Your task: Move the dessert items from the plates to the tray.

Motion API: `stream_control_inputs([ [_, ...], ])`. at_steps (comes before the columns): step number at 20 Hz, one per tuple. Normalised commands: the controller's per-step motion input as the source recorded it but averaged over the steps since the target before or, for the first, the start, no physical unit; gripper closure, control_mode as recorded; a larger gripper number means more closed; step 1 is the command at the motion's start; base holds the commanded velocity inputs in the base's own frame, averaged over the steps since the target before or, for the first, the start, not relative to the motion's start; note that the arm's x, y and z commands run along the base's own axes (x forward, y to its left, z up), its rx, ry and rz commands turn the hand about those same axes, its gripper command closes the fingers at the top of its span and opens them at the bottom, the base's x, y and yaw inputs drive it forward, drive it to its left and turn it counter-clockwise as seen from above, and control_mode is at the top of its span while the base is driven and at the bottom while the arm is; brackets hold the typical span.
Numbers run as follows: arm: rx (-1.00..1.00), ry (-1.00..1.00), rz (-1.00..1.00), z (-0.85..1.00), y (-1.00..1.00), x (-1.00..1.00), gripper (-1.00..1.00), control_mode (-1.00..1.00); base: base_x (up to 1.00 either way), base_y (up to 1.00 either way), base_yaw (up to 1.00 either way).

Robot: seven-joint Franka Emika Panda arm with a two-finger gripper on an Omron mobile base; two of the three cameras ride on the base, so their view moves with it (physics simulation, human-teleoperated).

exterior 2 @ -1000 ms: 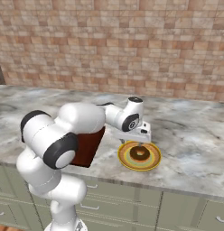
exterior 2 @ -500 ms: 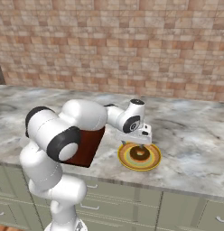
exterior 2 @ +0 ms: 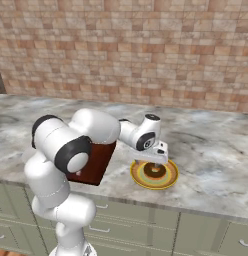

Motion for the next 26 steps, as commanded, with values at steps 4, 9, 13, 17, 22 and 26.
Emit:
stream_control_inputs([
  [4, 0.0, 0.0, 0.0, -0.14, 0.0, -0.02, -1.0, -1.0, 0.0, 0.0, 0.0],
  [9, 0.0, 0.0, 0.0, -0.18, 0.0, -0.08, -1.0, -1.0, 0.0, 0.0, 0.0],
  [13, 0.0, 0.0, 0.0, -0.19, 0.0, 0.0, -1.0, -1.0, 0.0, 0.0, 0.0],
  [17, 0.0, 0.0, 0.0, -0.08, 0.0, 0.0, -1.0, -1.0, 0.0, 0.0, 0.0],
  [22, 0.0, 0.0, 0.0, -0.15, 0.0, 0.0, -1.0, -1.0, 0.0, 0.0, 0.0],
  [26, 0.0, 0.0, 0.0, -0.24, 0.0, 0.0, 1.0, -1.0, 0.0, 0.0, 0.0],
])
